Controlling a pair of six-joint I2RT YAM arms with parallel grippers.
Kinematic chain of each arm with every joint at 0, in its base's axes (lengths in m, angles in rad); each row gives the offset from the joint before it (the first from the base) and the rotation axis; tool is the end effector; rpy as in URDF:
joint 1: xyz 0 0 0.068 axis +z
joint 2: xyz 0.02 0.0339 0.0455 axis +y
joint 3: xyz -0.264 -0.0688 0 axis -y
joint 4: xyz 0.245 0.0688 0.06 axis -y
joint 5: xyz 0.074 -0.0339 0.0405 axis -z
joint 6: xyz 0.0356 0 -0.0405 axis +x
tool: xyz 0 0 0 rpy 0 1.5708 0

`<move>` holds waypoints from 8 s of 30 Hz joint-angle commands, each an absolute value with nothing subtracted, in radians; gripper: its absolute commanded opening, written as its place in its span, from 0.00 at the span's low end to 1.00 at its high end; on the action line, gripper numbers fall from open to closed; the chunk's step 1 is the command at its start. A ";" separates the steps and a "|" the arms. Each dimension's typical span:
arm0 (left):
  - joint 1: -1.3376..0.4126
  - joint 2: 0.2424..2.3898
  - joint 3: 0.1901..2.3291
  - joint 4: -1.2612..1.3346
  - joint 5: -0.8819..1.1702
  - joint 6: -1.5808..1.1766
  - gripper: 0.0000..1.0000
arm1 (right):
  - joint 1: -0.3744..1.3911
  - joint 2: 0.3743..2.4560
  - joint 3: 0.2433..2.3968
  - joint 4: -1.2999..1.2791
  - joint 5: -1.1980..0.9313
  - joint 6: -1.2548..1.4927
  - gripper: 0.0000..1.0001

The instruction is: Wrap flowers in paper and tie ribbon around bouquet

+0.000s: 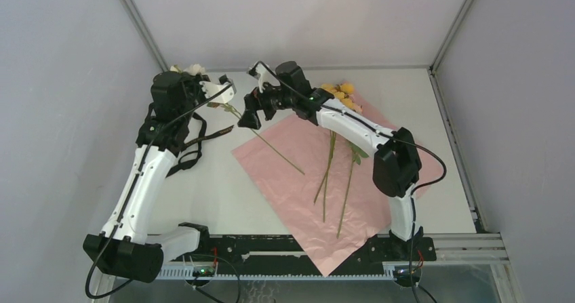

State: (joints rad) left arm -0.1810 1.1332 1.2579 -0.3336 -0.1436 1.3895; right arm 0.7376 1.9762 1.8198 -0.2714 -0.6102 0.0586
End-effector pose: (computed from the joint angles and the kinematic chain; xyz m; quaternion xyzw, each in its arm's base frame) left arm 0.2474 -0.0401 0.4200 0.5160 0.5800 0.4026 0.4851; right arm 0.3336 0.3307 0.3344 -0.4204 0.7023 0.4329 0.3776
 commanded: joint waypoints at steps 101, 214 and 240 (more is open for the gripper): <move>-0.062 1.747 1.045 -0.512 0.390 -0.492 0.06 | -0.003 1.905 1.278 -0.410 -0.341 0.433 0.56; -0.287 1.092 0.980 -0.832 0.326 0.484 0.89 | 1.115 1.259 0.726 -0.478 -0.388 -0.960 0.71; -0.576 1.064 0.959 -0.849 0.272 0.634 0.88 | 0.897 1.373 0.675 -0.237 -0.691 -0.751 0.00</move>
